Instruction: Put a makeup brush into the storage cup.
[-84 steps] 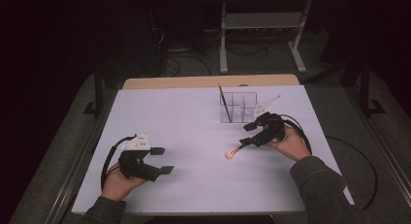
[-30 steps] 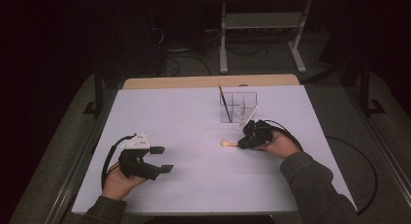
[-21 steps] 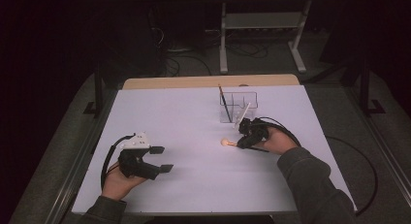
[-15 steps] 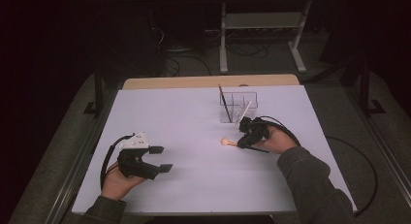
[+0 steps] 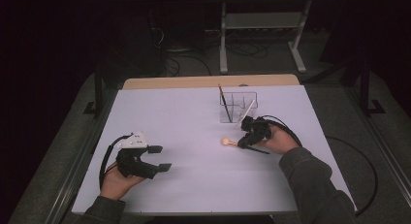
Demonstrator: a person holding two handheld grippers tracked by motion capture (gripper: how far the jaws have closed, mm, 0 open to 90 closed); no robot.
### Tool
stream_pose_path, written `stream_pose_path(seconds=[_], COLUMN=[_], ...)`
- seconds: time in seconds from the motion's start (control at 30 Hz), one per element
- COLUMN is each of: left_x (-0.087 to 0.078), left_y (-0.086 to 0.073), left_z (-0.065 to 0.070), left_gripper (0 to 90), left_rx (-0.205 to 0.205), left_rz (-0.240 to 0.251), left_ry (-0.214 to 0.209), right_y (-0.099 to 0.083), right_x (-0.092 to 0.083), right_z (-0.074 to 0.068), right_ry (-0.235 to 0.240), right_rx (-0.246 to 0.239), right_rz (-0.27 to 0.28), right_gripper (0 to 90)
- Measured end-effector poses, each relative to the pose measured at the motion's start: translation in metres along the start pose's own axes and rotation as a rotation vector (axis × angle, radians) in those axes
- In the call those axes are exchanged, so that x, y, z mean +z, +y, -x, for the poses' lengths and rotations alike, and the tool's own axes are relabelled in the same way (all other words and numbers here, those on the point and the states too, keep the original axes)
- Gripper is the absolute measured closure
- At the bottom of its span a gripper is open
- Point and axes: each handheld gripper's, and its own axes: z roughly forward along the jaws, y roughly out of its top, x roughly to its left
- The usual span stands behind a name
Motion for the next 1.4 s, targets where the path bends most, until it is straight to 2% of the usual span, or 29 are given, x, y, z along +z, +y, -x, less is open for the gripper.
stream_pose_path(seconds=[0.47,0.6,1.4], left_x=[-0.002,-0.002,-0.005], left_y=[-0.001,-0.002,-0.002], left_z=[-0.002,-0.002,-0.003], left_gripper=[25.6,25.6,25.6], left_rx=[-0.003,-0.005,-0.009], left_rz=[0.004,0.003,0.011], left_ry=[0.004,0.005,0.004], right_y=[-0.001,0.001,0.005], right_x=[-0.020,-0.027,-0.060], right_z=[0.000,0.000,0.002], right_ry=[0.017,0.008,-0.030], right_rx=[0.021,0.009,0.012], right_rz=[0.131,0.165,0.267], right_gripper=[82.9,82.9,82.8])
